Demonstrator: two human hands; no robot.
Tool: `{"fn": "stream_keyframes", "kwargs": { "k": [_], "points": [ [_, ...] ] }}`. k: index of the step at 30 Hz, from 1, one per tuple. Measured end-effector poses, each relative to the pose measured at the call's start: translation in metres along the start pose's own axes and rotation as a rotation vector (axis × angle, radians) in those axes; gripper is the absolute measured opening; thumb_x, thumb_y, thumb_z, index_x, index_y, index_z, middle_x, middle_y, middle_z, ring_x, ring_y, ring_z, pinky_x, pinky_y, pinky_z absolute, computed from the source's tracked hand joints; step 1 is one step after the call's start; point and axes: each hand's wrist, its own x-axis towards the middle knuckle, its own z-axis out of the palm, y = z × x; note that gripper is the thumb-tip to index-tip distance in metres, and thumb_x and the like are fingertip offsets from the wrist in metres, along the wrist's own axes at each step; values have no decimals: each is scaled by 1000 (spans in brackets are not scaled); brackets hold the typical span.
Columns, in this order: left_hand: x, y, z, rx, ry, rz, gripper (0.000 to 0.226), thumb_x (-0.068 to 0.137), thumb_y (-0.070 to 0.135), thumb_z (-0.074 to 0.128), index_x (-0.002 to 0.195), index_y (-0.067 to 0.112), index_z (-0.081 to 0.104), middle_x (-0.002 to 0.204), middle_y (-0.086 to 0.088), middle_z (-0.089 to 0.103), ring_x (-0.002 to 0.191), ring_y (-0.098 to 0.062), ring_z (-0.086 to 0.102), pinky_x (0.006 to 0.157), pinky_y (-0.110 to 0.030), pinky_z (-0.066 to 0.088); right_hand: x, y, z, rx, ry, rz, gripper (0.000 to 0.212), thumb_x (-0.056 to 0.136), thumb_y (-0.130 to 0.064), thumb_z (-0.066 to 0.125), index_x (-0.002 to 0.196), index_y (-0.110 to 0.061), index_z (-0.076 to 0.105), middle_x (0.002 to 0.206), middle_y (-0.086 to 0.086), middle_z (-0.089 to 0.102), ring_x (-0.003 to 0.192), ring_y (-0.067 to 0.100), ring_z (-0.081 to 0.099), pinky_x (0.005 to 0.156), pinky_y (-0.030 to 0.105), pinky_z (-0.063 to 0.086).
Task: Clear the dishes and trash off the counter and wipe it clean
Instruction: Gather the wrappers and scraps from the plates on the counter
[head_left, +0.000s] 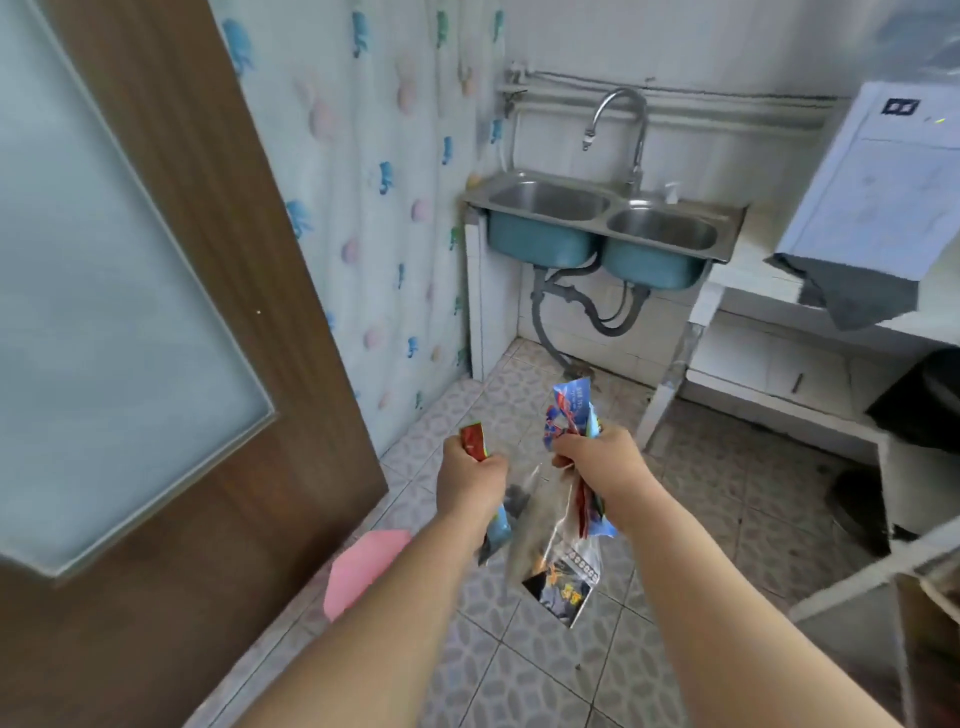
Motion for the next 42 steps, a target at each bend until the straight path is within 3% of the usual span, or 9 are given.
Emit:
{"fn": "stream_keyframes", "kwargs": {
  "k": [10,15,22,27,30,34,37,39,42],
  "points": [
    [111,-62,-128,-6,247,-125,13,85,10,55,96,13,48,74,-2,50,56,-13,45,53,-27,37,65,14,182,-67,-186,34,9,84,-9,62,90,-3,62,68,9,64,56,22,53,59,30,44],
    [151,-98,-142,-5,323,-215,14,87,12,56,95,15,45,73,-1,51,54,-10,48,49,-23,39,99,37,227,-127,-187,36,4,82,-10,60,79,-9,58,67,6,66,56,21,54,65,35,46],
    [207,-159,-143,70,469,-312,27,85,19,62,101,18,39,81,-2,55,80,-29,59,75,-39,50,156,85,288,-242,-197,23,6,80,-15,60,77,-13,55,74,13,66,67,33,66,73,44,54],
    [259,-227,-131,106,544,-441,33,86,22,63,108,18,38,93,-5,59,83,-27,59,77,-36,50,203,143,332,-316,-161,-12,17,84,-20,60,73,-20,48,66,4,61,71,31,65,65,37,51],
    [282,-269,-118,101,552,-513,41,86,22,62,120,15,40,95,-5,58,81,-26,57,75,-33,47,226,185,353,-342,-152,-9,14,84,-17,62,78,-12,50,69,8,64,66,29,59,62,35,45],
    [316,-334,-99,4,537,-602,56,80,29,71,123,17,38,99,-4,59,85,-29,61,82,-39,53,254,254,381,-361,-177,22,22,84,-19,64,72,-23,46,60,-3,53,58,19,49,57,31,39],
    [336,-370,-89,-90,456,-668,65,73,34,77,121,22,35,105,-3,60,91,-27,62,87,-43,53,266,298,395,-366,-203,60,18,81,-22,68,80,-26,51,63,-6,57,61,17,54,62,32,45],
    [344,-387,-84,-138,335,-729,78,72,39,77,133,20,32,116,-3,58,100,-25,60,91,-39,51,272,327,404,-378,-277,135,20,77,-25,71,89,-27,55,71,-5,62,67,18,60,66,33,50],
    [349,-401,-81,-125,219,-810,98,69,55,72,147,23,23,137,-4,46,119,-26,51,99,-40,45,278,369,410,-400,-419,297,65,58,-48,76,116,-26,59,105,4,66,92,20,66,84,41,54]
  ]
}}
